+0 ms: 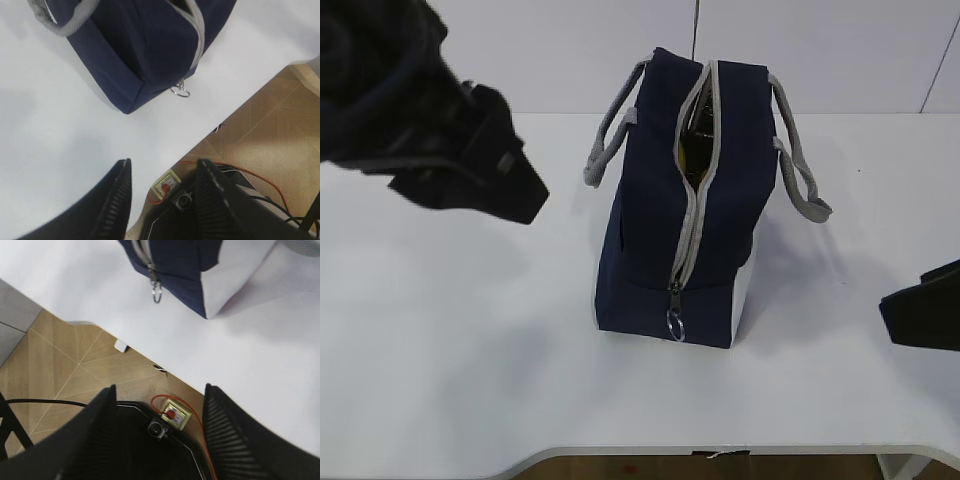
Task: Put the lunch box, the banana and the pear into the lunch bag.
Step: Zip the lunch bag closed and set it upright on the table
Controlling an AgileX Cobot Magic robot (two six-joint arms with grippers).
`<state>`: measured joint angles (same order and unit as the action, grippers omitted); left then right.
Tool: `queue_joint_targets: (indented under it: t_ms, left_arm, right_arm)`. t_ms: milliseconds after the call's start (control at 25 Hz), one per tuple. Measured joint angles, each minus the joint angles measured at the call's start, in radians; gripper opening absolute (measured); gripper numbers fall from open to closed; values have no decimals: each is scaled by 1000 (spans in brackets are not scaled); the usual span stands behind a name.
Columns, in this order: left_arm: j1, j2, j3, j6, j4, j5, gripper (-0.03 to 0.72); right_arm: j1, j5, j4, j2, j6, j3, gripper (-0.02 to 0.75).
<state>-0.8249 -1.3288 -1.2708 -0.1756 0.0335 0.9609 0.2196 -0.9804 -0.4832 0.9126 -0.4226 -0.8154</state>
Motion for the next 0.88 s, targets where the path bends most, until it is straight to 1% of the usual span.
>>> queue_joint_targets:
  t_ms: [280, 440, 600, 720, 880]
  left_arm:
    - [-2, 206, 274, 0, -15, -197, 313]
    - [-2, 300, 392, 0, -17, -282, 309]
    - [-2, 336, 468, 0, -23, -308, 309]
    - [-2, 342, 500, 0, -34, -324, 309]
    - [-2, 342, 517, 0, -48, -378, 309]
  right_arm:
    - [0, 81, -131, 0, -159, 77, 442]
    - [0, 92, -163, 0, -201, 84, 442]
    - [0, 109, -177, 2, -210, 84, 442]
    - [0, 127, -213, 13, -218, 84, 442]
    - [0, 147, -280, 33, -342, 104, 442]
